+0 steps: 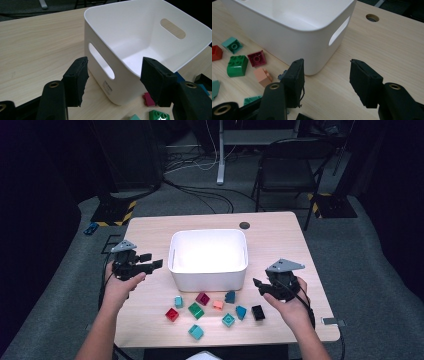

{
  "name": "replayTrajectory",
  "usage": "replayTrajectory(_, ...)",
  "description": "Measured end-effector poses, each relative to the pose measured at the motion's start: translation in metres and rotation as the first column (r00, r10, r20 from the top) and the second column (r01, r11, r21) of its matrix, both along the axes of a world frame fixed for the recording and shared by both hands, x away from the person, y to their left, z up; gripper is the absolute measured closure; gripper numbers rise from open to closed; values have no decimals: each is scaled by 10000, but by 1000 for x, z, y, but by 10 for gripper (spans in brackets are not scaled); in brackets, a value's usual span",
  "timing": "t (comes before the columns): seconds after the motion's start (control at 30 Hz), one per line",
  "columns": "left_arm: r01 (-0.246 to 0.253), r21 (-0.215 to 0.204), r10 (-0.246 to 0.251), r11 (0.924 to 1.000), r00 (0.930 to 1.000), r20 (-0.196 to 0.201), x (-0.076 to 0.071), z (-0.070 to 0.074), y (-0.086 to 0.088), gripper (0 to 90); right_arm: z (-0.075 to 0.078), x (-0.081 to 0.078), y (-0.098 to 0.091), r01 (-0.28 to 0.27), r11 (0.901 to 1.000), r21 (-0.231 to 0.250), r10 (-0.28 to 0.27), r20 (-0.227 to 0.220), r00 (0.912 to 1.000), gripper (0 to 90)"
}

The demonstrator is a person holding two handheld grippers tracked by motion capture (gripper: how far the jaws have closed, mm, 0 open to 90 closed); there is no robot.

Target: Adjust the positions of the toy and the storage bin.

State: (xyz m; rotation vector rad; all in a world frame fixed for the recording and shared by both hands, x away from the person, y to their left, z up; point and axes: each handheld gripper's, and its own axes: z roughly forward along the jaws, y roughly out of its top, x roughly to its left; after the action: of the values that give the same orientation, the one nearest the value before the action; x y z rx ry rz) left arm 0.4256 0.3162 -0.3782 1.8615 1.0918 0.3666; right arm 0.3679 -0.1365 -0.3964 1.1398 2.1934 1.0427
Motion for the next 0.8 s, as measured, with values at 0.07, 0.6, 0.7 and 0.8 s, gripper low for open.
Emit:
replayTrajectory(0.07, -25, 28, 25, 10000, 10000, 32, 0, -1, -1, 386, -4, -2, 0, 54, 10000, -10, -54, -29, 10000, 450)
replayTrajectory(0.6, -256, 342, 253, 9991, 9996, 93, 12, -5, 4, 410, -61, -25, 2, 27, 9995, -315, -45, -565, 9984, 499)
replayTrajectory(0.7, -285, 288, 281, 9992, 9995, 115, 12, -5, 6, 407, -67, -25, 2, 83, 9998, -189, -98, -805, 9967, 493)
replayTrajectory(0.8, -371, 166, 369, 9992, 9993, 108, 12, -4, 8, 405, -74, -28, 3, 145, 9999, -76, -152, -1028, 9946, 492)
